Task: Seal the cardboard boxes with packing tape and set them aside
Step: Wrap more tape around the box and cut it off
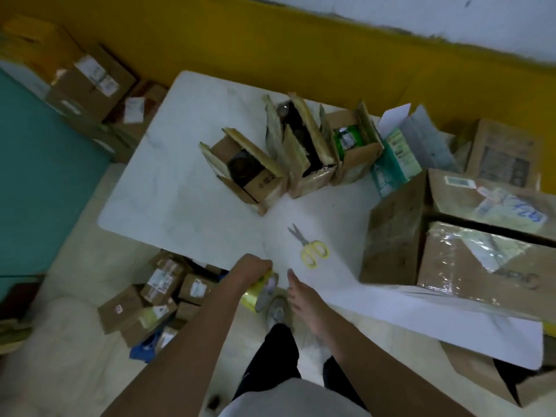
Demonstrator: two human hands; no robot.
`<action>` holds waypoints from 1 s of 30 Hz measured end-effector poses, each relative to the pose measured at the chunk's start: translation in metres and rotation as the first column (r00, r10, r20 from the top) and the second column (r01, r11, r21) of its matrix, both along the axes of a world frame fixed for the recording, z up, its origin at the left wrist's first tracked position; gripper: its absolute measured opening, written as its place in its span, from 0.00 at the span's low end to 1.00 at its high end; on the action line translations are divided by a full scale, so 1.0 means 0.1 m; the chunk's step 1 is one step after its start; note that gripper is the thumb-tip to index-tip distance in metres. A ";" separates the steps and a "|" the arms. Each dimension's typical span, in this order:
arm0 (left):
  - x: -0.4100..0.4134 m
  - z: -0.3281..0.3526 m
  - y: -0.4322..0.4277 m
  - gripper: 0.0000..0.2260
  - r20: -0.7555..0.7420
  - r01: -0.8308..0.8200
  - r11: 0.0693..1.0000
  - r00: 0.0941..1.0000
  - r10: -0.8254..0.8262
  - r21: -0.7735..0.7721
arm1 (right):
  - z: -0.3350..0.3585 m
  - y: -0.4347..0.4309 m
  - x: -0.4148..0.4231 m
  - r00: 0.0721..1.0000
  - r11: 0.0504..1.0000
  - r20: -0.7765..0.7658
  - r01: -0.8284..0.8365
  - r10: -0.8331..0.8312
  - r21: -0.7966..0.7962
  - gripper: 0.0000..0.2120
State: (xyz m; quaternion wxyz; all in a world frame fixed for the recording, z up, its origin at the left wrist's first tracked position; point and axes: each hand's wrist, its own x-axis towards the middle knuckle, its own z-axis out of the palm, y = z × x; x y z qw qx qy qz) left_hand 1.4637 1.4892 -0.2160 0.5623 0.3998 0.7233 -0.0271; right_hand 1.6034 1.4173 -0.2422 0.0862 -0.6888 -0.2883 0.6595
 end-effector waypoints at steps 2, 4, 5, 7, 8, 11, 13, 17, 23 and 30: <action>0.06 0.32 0.12 0.09 -0.026 0.167 0.968 0.986 -0.165 0.188 | 0.25 0.21 -0.12 0.912 0.933 -0.196 0.349 -0.359 -0.087 0.22; 0.14 0.70 0.21 0.07 -0.015 0.251 0.910 0.965 -0.261 0.331 | 0.68 0.39 -0.08 0.833 0.861 -0.282 0.507 -0.477 0.040 0.14; 0.20 0.90 0.28 0.06 -0.001 0.265 0.887 0.958 -0.286 0.379 | 0.92 0.45 -0.02 0.840 0.836 -0.271 0.522 -0.470 0.167 0.10; 0.40 1.35 0.42 0.05 0.001 0.336 0.807 0.923 -0.385 0.486 | 1.27 0.51 0.22 0.857 0.770 -0.191 0.515 -0.480 0.377 0.09; 0.53 1.54 0.49 0.05 0.011 0.358 0.764 0.902 -0.431 0.537 | 1.44 0.52 0.38 0.844 0.720 -0.175 0.527 -0.507 0.452 0.08; 1.06 2.10 0.59 0.07 0.001 0.435 0.604 0.811 -0.585 0.667 | 2.03 0.49 0.89 0.772 0.566 -0.253 0.609 -0.583 0.556 0.04; 1.43 2.32 0.59 0.07 -0.002 0.466 0.510 0.740 -0.673 0.723 | 2.34 0.43 1.25 0.724 0.486 -0.307 0.659 -0.618 0.574 0.02; 2.18 2.56 0.51 0.09 -0.047 0.531 0.358 0.604 -0.796 0.768 | 2.69 0.14 2.01 0.683 0.404 -0.341 0.685 -0.646 0.606 0.02; 3.02 2.58 0.44 0.44 -0.281 0.726 0.154 0.441 -0.852 0.670 | 2.50 -0.10 3.03 0.651 0.407 -0.186 0.644 -0.736 0.647 0.15; 3.32 1.90 0.38 0.30 -0.380 0.744 0.090 0.437 -0.815 0.662 | 1.89 -0.11 3.61 0.693 0.556 0.059 0.522 -0.719 0.647 0.10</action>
